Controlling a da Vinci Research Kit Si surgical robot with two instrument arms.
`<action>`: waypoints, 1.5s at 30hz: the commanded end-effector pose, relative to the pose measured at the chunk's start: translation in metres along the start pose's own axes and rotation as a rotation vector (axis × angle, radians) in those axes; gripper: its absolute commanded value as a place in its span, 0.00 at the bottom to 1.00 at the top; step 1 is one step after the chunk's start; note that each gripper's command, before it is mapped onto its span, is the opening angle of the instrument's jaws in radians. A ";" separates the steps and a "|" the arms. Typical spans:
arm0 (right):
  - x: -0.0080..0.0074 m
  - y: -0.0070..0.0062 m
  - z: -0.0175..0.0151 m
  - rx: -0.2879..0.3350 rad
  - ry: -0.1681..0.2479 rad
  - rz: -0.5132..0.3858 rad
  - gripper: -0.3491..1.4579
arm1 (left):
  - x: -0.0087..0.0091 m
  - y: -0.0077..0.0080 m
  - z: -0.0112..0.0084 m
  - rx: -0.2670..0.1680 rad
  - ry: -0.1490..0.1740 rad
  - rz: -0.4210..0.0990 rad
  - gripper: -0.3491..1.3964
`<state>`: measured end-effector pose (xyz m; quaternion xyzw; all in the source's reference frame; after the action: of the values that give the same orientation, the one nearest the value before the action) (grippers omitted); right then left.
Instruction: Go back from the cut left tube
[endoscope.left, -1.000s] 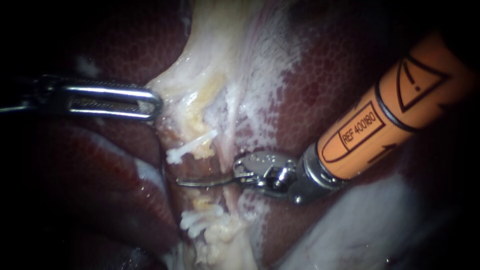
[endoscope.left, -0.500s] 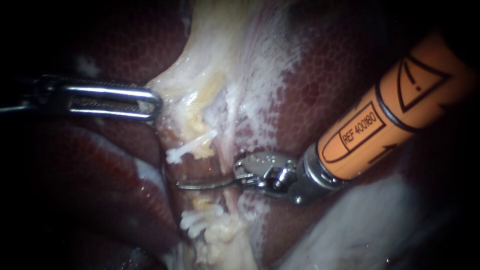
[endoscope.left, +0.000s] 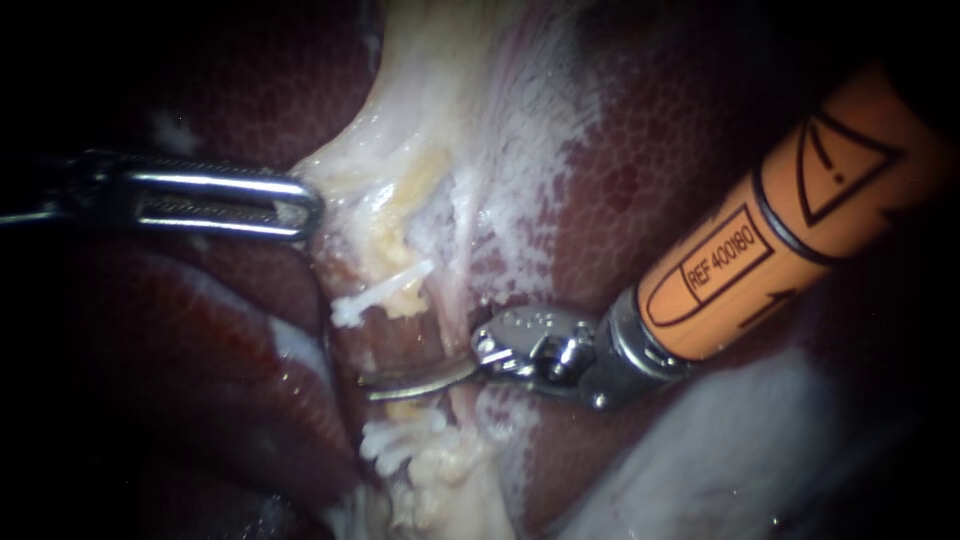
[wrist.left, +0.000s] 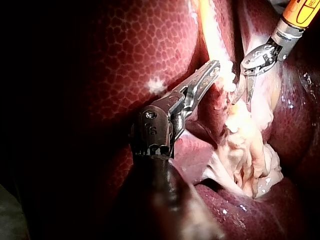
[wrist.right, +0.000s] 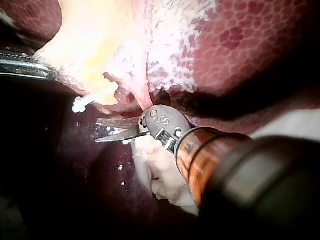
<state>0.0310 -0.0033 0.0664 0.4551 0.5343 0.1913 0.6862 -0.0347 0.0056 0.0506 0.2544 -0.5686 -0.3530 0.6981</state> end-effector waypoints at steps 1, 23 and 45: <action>0.0000 0.0001 0.0000 -0.004 0.001 -0.005 0.52 | 0.0000 0.0000 0.0000 0.000 0.000 0.000 0.00; 0.0002 -0.0018 -0.0041 -0.065 0.020 -0.113 0.74 | 0.0001 0.0002 -0.0001 -0.002 -0.001 0.000 0.00; 0.0004 -0.0059 -0.0140 -0.488 -0.012 -0.559 0.99 | 0.0004 0.0010 -0.0002 -0.008 -0.002 0.001 0.00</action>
<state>0.0170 -0.0002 0.0611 0.1022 0.5706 0.1116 0.8072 -0.0342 0.0059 0.0517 0.2509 -0.5681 -0.3549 0.6988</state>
